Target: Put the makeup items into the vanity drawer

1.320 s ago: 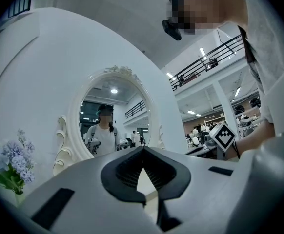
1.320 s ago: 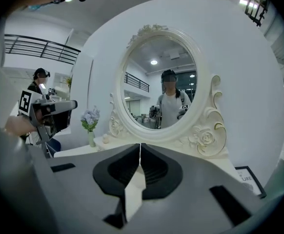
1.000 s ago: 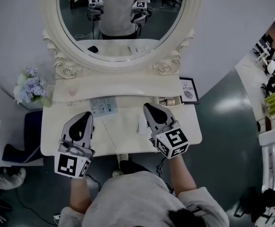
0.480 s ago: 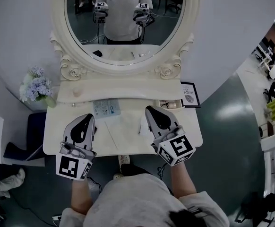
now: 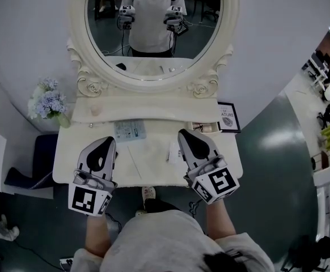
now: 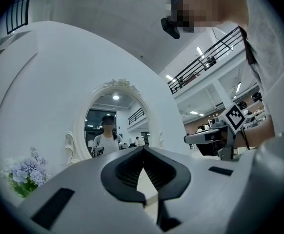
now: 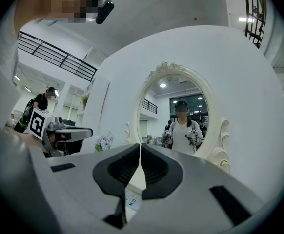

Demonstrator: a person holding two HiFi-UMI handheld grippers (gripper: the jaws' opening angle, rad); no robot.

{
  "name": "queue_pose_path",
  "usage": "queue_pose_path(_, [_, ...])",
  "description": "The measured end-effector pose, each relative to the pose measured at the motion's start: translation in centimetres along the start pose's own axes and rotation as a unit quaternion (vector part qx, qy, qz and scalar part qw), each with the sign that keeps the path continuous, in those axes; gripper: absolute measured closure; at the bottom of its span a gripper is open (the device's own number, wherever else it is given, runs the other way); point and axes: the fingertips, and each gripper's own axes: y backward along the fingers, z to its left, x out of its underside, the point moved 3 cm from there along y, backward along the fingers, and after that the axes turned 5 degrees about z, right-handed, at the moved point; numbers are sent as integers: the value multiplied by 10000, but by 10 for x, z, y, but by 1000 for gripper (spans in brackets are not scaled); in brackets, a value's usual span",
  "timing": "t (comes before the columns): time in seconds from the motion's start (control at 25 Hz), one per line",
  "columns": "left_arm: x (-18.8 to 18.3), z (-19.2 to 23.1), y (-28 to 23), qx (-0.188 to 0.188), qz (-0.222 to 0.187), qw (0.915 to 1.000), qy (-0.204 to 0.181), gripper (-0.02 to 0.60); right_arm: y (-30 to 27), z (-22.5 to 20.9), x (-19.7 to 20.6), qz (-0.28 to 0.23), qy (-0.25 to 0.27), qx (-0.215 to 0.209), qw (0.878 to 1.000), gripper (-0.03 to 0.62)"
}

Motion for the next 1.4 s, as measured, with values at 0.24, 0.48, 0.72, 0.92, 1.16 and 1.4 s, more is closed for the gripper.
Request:
queue_pose_path(0.24, [-4, -1, 7, -34, -52, 10000, -20, 568, 10, 5, -6, -125, 6, 27, 9999, 571])
queue_pose_path(0.48, [-8, -1, 16, -96, -108, 9999, 38, 568, 21, 10, -9, -186, -43, 60, 9998, 571])
queue_pose_path(0.72, [-9, -3, 23, -110, -130, 9998, 43, 568, 27, 15, -11, -269, -99, 26, 9996, 571])
queue_pose_path(0.92, [-10, -3, 28, -128, -141, 9998, 36, 568, 30, 16, -13, -387, -283, 25, 9988, 570])
queue_pose_path(1.16, [-11, -4, 33, -178, -136, 9997, 34, 568, 31, 17, -14, -400, -252, 4, 9989, 571])
queue_pose_path(1.4, [-12, -11, 33, -139, -114, 9998, 16, 568, 36, 19, -14, -402, -229, -17, 9989, 571])
